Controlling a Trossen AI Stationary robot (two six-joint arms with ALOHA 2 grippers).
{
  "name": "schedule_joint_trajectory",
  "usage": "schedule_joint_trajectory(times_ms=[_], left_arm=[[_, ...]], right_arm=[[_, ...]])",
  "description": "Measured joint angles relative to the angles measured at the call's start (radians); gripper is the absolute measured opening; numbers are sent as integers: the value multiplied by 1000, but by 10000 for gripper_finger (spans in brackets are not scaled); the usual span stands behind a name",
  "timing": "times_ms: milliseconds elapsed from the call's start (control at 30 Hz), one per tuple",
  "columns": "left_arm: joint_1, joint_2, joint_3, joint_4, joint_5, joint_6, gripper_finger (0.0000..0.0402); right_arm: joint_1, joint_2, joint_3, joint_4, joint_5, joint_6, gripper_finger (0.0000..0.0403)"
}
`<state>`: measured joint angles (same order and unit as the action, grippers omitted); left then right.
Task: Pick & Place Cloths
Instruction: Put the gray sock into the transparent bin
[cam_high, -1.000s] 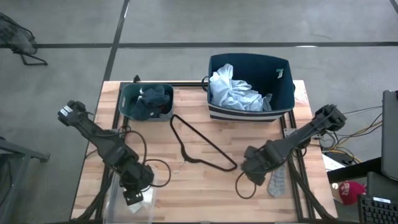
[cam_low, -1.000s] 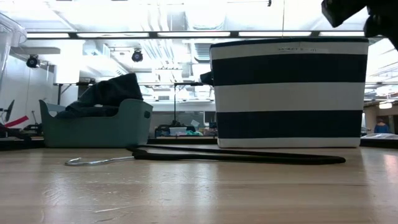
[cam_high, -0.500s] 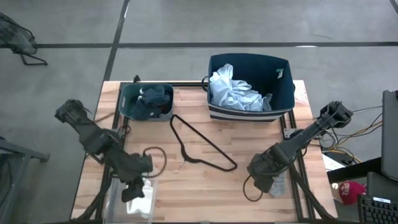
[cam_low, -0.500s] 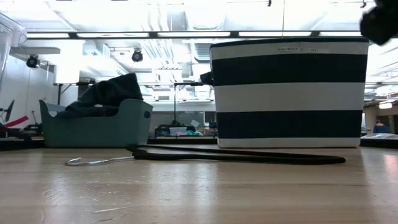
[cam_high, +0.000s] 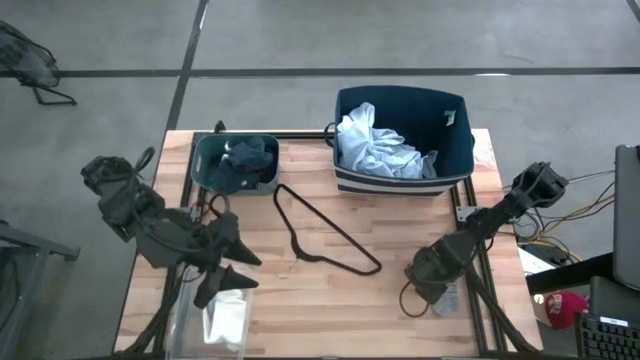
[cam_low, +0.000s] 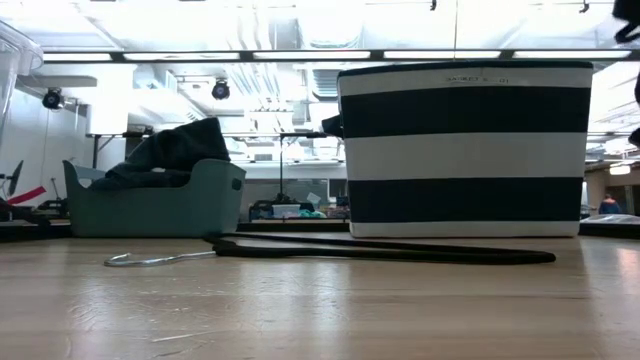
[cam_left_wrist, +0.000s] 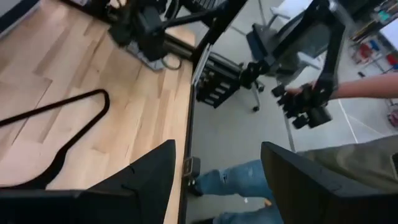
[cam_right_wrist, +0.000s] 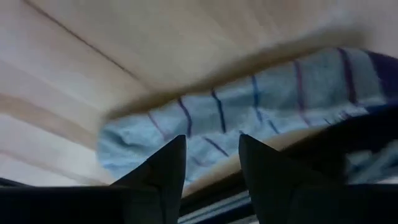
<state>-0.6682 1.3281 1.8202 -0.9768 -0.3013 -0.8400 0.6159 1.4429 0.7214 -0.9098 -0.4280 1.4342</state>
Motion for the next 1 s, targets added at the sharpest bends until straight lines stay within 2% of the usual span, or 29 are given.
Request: schedule_joint_trajectory(times_ms=[233, 433, 533, 600, 800, 1000], left_arm=[[0, 6, -7, 27, -30, 17, 241], [0, 7, -10, 27, -153, 44, 241], [0, 7, -10, 27, -219, 70, 241], [0, 7, -10, 26, -249, 83, 241], [6, 7, -10, 27, -330, 111, 241], [21, 15, -14, 29, -417, 128, 241]], right_arm=[[0, 0, -95, 174, -1, 20, 112], [-1, -4, -170, 319, -40, 105, 60], [-1, -4, -172, 335, -40, 103, 20], [0, -7, -163, 333, -35, 103, 14], [-2, -50, -58, 345, 70, 111, 10], [-28, -120, 106, 338, 281, 123, 9]])
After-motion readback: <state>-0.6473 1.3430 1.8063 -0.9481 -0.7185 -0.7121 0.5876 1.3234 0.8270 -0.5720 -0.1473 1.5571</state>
